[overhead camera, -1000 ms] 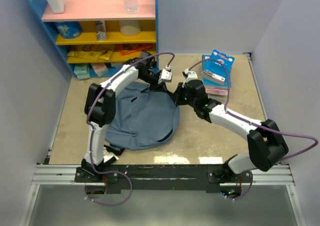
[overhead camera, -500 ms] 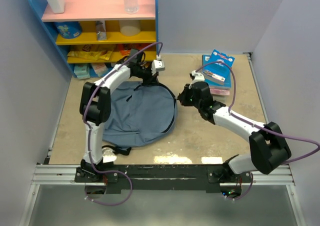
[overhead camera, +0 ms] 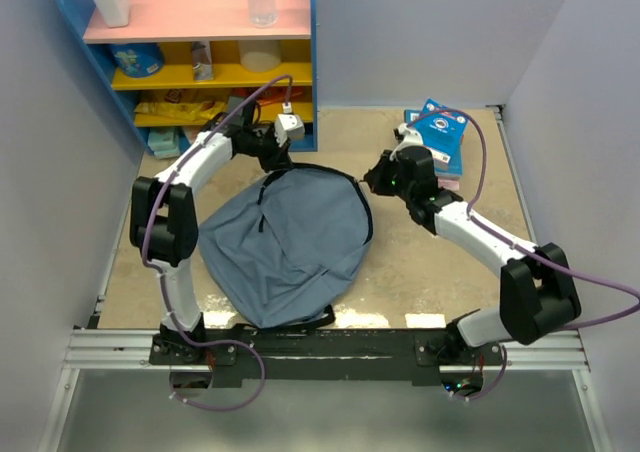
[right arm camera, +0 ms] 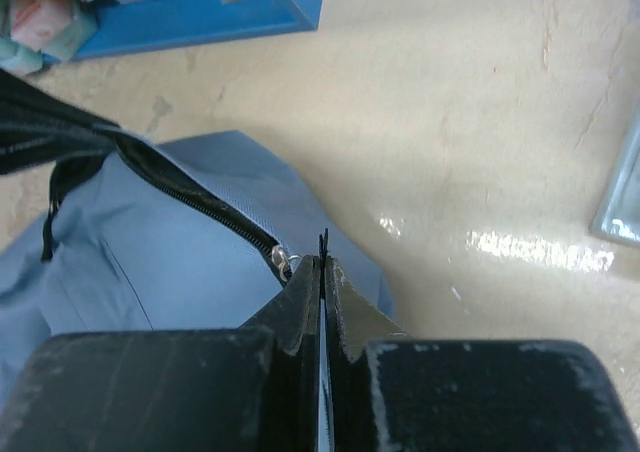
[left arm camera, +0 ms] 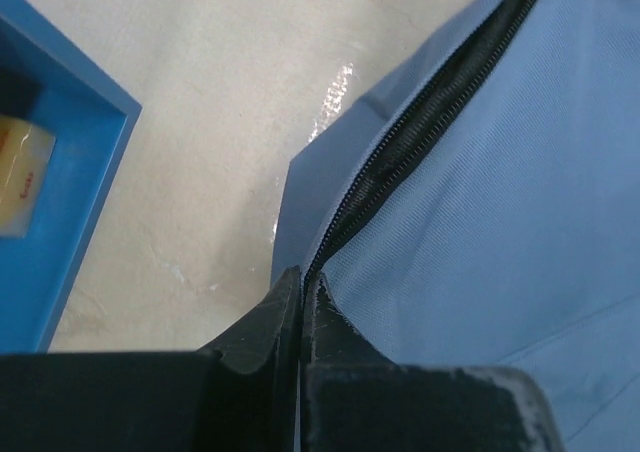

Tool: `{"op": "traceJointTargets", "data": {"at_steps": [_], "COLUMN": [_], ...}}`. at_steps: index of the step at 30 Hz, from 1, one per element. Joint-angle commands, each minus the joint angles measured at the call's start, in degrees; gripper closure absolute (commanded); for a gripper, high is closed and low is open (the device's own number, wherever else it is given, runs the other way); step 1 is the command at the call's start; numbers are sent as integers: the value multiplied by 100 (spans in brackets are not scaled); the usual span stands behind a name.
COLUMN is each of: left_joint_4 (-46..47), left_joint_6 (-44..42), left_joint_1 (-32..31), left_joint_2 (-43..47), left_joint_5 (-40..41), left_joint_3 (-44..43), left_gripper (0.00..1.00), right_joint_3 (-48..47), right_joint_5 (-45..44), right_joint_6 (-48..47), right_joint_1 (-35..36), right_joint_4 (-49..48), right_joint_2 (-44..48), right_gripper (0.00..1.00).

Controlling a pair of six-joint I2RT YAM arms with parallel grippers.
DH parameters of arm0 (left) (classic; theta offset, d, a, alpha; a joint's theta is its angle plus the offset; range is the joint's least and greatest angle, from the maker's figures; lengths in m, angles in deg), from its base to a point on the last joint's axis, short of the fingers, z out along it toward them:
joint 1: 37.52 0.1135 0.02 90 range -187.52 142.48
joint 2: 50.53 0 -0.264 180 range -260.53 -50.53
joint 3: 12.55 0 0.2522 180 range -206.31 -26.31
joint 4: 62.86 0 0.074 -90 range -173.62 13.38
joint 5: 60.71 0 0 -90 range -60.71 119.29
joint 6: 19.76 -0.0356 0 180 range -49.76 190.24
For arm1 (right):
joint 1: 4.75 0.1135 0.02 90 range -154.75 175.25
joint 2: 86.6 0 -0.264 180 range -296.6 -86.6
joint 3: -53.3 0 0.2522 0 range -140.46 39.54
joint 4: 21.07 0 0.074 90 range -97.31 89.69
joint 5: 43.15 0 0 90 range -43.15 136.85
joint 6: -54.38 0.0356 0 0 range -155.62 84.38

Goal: Pack the student bag
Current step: Unzip the student bag at the center of the board.

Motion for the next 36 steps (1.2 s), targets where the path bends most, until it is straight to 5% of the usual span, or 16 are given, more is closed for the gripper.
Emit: {"op": "traceJointTargets", "data": {"at_steps": [1,3,4,5,6,12,19,23,27,36], "left_joint_4": [-199,-296,-279,-261,-243,-515,143,705,119,777], "left_joint_6": [-209,-332,-402,-473,-534,-754,-1580,-1826,-2651,-2512], "left_joint_1": [488,497,506,506,506,182,-961,-971,-1076,-1287], "left_joint_2": [424,538,756,880,1090,1110,452,12,-401,-621], "left_joint_5": [898,688,426,258,82,-842,-1158,-1616,-1625,-1511], "left_joint_3": [357,593,691,788,858,131,16,-37,-458,-582], "left_gripper": [76,58,25,6,0,0,0,0,0,0], "right_joint_3": [-577,-604,-595,-578,-569,-560,-621,-578,-604,-657], "right_joint_5": [-235,-164,28,29,29,144,117,196,240,495], "right_joint_6": [-237,-175,-105,-79,-70,-149,9,36,27,115], "right_joint_1": [-274,-265,-265,-248,-169,349,508,508,508,526], "right_joint_4": [401,296,182,137,120,75,23,5,5,-127], "right_joint_2": [-178,-222,-265,-292,-353,-389,-336,-222,-239,-328], "right_gripper": [100,100,100,100,100,100,100,100,100,100]}}
